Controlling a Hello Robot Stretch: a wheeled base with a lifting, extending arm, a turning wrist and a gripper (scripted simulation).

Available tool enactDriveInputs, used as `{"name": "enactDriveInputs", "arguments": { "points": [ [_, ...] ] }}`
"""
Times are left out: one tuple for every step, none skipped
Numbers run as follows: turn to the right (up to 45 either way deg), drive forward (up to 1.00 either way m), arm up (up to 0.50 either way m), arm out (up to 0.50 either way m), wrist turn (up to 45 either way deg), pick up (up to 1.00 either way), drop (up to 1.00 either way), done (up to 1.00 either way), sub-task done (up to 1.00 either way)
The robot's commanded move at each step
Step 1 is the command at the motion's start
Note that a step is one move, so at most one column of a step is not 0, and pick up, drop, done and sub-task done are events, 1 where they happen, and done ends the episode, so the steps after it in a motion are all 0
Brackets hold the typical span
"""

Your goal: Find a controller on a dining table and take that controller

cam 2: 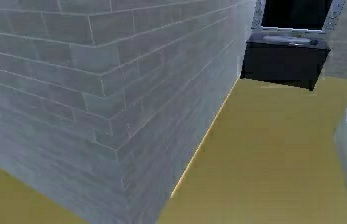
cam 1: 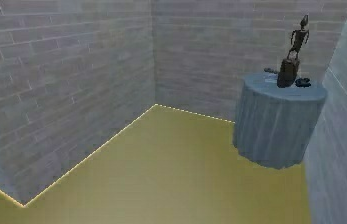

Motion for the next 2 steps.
{"name": "enactDriveInputs", "arguments": {
  "points": [
    [24.0,0.0,0.0,0.0,0.0,0.0,0.0,0.0,0.0],
    [0.0,1.0,0.0,0.0,0.0,0.0,0.0,0.0,0.0]
  ]
}}
